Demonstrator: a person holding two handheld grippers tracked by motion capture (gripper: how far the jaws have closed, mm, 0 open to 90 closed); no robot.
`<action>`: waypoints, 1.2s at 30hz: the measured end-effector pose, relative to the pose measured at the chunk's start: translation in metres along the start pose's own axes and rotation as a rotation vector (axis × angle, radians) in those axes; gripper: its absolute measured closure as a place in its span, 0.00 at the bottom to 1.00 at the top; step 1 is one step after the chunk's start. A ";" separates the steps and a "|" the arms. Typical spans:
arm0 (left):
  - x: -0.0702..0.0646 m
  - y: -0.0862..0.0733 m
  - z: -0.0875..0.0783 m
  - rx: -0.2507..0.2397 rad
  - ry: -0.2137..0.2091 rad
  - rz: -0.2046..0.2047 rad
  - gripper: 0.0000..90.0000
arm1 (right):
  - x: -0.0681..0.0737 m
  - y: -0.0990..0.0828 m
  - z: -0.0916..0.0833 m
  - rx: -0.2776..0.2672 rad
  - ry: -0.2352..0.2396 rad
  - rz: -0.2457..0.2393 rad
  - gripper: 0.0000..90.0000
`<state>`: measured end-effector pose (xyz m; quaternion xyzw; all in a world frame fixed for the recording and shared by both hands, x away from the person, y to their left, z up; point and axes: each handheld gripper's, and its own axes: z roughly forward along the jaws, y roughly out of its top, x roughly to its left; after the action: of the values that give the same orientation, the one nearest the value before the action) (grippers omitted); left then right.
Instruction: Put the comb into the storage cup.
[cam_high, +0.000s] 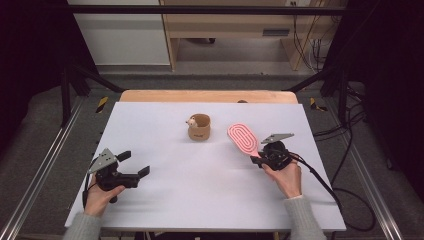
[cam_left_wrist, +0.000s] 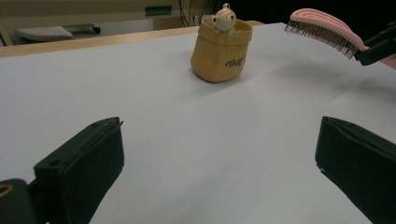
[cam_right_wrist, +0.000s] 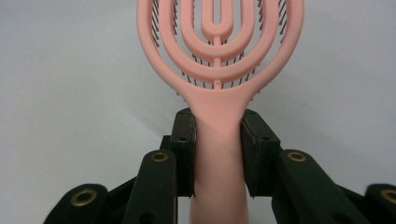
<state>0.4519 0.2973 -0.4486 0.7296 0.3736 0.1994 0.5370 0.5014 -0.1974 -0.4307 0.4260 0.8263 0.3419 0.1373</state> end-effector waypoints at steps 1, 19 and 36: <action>-0.001 0.000 0.000 -0.001 -0.002 -0.001 0.01 | 0.000 0.000 0.000 -0.005 0.003 -0.004 0.77; -0.009 0.005 0.002 -0.014 -0.016 0.001 0.01 | 0.005 -0.001 -0.007 -0.066 0.070 0.008 0.77; -0.021 0.011 0.006 -0.021 -0.017 -0.005 0.01 | 0.012 -0.002 -0.010 -0.133 0.125 -0.009 0.77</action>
<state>0.4468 0.2761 -0.4383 0.7245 0.3688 0.1956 0.5485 0.4879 -0.1937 -0.4241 0.3903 0.8105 0.4213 0.1150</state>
